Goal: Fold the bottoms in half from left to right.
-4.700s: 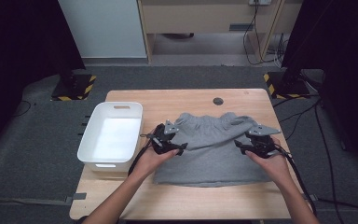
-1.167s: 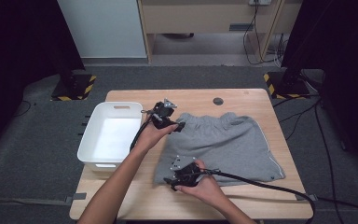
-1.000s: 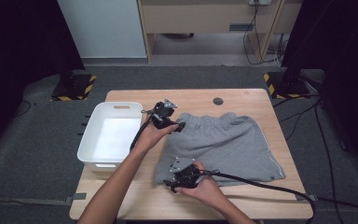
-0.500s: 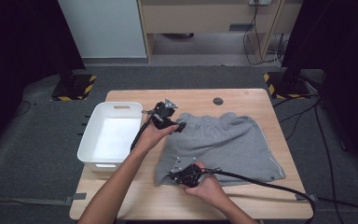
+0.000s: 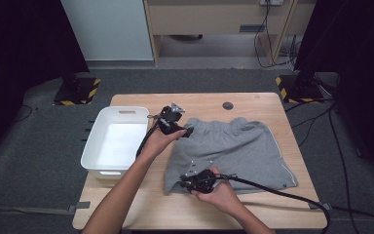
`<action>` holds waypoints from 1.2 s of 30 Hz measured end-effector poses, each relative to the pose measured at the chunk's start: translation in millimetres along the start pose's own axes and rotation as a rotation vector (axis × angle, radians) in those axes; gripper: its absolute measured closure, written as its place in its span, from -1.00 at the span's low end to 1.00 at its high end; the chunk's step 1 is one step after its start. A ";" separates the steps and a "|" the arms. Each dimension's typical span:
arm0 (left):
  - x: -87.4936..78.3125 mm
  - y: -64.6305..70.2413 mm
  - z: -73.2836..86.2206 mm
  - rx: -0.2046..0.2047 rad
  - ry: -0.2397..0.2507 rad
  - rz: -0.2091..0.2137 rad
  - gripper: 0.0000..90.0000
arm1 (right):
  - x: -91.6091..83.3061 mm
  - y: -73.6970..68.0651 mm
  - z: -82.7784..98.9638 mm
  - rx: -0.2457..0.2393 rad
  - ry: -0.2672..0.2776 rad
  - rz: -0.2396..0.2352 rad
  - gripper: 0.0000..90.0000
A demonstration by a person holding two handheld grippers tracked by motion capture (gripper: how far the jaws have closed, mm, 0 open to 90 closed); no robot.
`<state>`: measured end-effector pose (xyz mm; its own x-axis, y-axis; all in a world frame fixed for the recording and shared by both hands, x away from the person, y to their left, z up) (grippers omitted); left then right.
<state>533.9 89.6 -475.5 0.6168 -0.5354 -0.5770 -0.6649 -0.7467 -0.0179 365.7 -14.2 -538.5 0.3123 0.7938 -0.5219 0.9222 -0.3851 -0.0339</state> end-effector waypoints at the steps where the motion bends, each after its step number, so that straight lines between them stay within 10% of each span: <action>1: 0.0 0.3 -0.1 0.000 0.002 0.000 -0.68 | 1.8 -1.8 -2.3 0.004 0.009 0.002 0.38; 12: -0.5 -1.6 -0.4 -0.004 0.006 -0.005 -0.68 | 18.9 -16.6 -13.6 -0.005 0.046 0.012 -0.33; 36: -5.5 -7.2 -1.3 -0.021 0.018 -0.016 -0.68 | 60.0 -32.2 -6.9 0.013 -0.033 0.078 -0.43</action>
<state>535.9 97.5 -471.2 0.6345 -0.5303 -0.5624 -0.6463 -0.7630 -0.0098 356.3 49.1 -562.9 0.3750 0.7453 -0.5513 0.8922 -0.4516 -0.0035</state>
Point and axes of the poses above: each handheld gripper's, and its own axes: x roughly forward along the jaws, z roughly out of its underside, y roughly to its right, the point moved 4 cm from there along x, roughly forward along the jaws, and after that the axes turned 8 degrees about y, right-handed, at the moved point
